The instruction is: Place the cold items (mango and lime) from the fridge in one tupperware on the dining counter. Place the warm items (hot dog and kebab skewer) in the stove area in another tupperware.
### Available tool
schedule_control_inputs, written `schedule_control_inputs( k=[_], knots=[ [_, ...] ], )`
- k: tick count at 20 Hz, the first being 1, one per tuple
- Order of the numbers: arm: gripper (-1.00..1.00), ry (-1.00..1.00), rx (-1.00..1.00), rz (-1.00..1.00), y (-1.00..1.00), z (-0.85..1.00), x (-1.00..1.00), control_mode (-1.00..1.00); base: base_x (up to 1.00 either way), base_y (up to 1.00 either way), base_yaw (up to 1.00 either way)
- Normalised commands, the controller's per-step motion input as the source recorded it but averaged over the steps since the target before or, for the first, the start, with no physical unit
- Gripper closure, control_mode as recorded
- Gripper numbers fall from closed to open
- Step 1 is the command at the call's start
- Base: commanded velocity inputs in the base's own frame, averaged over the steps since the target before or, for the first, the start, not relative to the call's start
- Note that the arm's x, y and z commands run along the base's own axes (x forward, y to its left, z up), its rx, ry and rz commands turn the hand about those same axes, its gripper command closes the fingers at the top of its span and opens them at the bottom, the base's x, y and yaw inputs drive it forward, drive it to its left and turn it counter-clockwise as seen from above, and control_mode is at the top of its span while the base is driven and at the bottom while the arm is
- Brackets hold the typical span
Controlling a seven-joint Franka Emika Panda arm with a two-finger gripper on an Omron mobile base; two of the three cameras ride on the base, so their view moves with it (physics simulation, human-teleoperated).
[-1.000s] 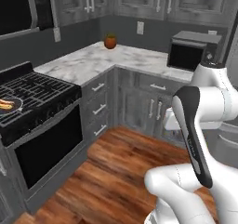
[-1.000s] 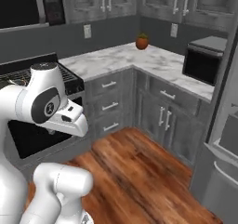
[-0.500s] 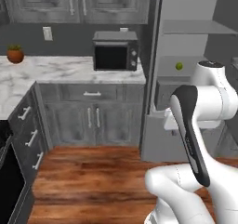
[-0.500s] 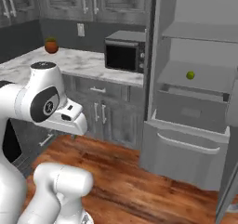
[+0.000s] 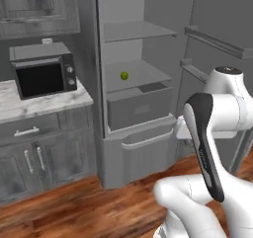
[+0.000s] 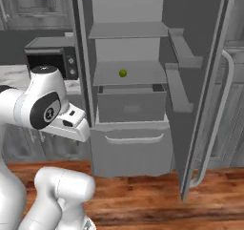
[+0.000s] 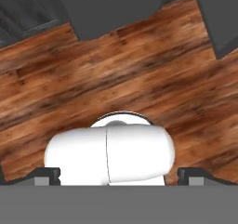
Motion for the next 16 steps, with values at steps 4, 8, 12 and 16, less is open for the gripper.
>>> schedule_control_inputs(
  k=[4, 8, 12, 16],
  knots=[
    [-1.00, 0.00, 0.00, 0.00, 0.00, 0.00, 0.00, 1.00, 1.00, 0.02, -0.06],
    [-1.00, 0.00, 0.00, 0.00, 0.00, 0.00, 0.00, 1.00, 0.83, -0.19, 0.18],
    [-1.00, 0.00, 0.00, 0.00, 0.00, 0.00, 0.00, 1.00, 0.21, -0.50, 0.31],
    [-1.00, 0.00, 0.00, 0.00, 0.00, 0.00, 0.00, 1.00, 0.06, -0.47, 0.21]
  ],
)
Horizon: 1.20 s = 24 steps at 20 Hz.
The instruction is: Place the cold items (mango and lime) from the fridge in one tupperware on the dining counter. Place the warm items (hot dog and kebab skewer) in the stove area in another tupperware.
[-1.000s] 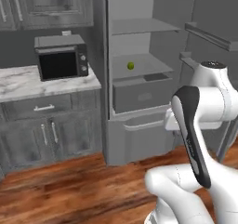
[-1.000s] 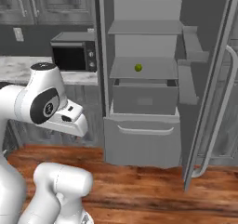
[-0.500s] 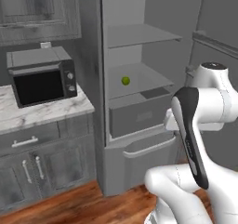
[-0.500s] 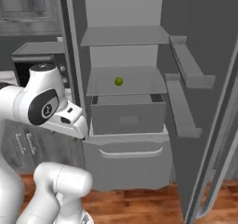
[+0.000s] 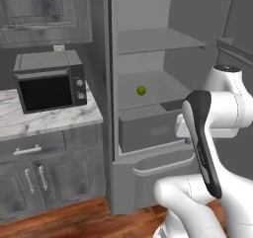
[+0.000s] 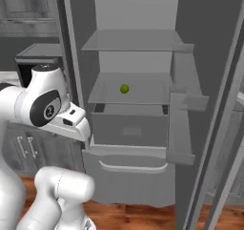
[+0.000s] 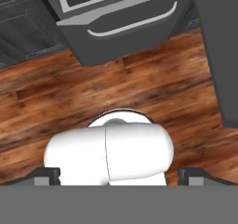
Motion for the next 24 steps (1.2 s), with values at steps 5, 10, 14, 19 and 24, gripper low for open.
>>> schedule_control_inputs(
  k=[5, 10, 14, 19, 24],
  knots=[
    [-1.00, 0.00, 0.00, 0.00, 0.00, 0.00, 0.00, 1.00, 0.28, -0.15, 0.05],
    [-1.00, 0.00, 0.00, 0.00, 0.00, 0.00, 0.00, 1.00, 0.56, 0.00, 0.00],
    [-1.00, 0.00, 0.00, 0.00, 0.00, 0.00, 0.00, 1.00, 0.72, -0.18, 0.00],
    [-1.00, 0.00, 0.00, 0.00, 0.00, 0.00, 0.00, 1.00, 0.24, -0.26, 0.00],
    [-1.00, 0.00, 0.00, 0.00, 0.00, 0.00, 0.00, 1.00, 0.18, -0.30, 0.00]
  ],
)
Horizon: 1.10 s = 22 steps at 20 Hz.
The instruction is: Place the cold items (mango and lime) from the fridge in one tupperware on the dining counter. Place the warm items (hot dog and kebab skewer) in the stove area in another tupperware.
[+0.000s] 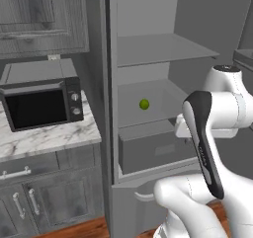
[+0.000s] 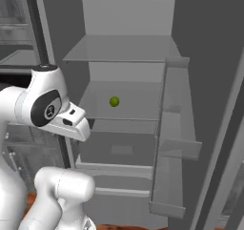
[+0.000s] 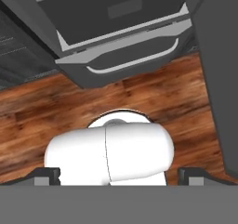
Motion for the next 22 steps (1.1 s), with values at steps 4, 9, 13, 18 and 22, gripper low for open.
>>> schedule_control_inputs(
  k=[4, 9, 13, 18, 22],
  knots=[
    [-1.00, 0.00, 0.00, 0.00, 0.00, 0.00, 0.00, 1.00, 0.26, -0.31, 0.00],
    [-1.00, -0.28, 0.00, 0.00, -0.10, -0.09, 0.64, -1.00, 0.00, 0.00, 0.00],
    [-1.00, -0.15, 0.00, 0.00, -0.02, -0.12, 1.00, -1.00, 0.00, 0.00, 0.00],
    [-1.00, -0.11, 0.00, 0.01, 0.04, -0.05, 1.00, -1.00, 0.00, 0.00, 0.00],
    [-1.00, -0.25, -0.01, 0.00, -0.01, -0.11, 1.00, -1.00, 0.00, 0.00, 0.00]
  ],
)
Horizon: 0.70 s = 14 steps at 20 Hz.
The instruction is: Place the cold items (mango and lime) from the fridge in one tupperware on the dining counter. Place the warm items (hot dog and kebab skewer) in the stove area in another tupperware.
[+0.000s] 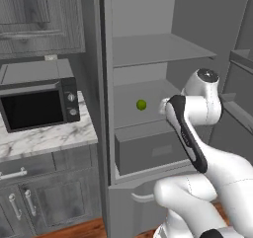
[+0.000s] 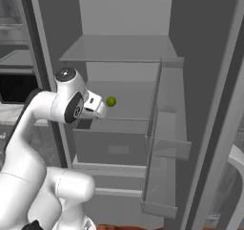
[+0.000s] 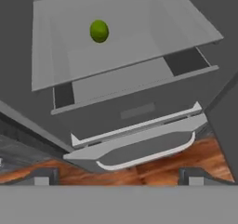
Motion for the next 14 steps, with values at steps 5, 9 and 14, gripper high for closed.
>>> schedule_control_inputs(
  k=[5, 9, 14],
  knots=[
    [-1.00, -0.27, -0.05, -0.02, 0.00, -0.11, 0.77, -1.00, 0.00, 0.00, 0.00],
    [-1.00, 0.24, 0.00, -0.06, 0.00, 0.16, 0.78, -1.00, 0.00, 0.00, 0.00],
    [-1.00, 0.01, 0.00, 0.04, 0.00, -0.17, 0.90, -1.00, 0.00, 0.00, 0.00]
  ],
)
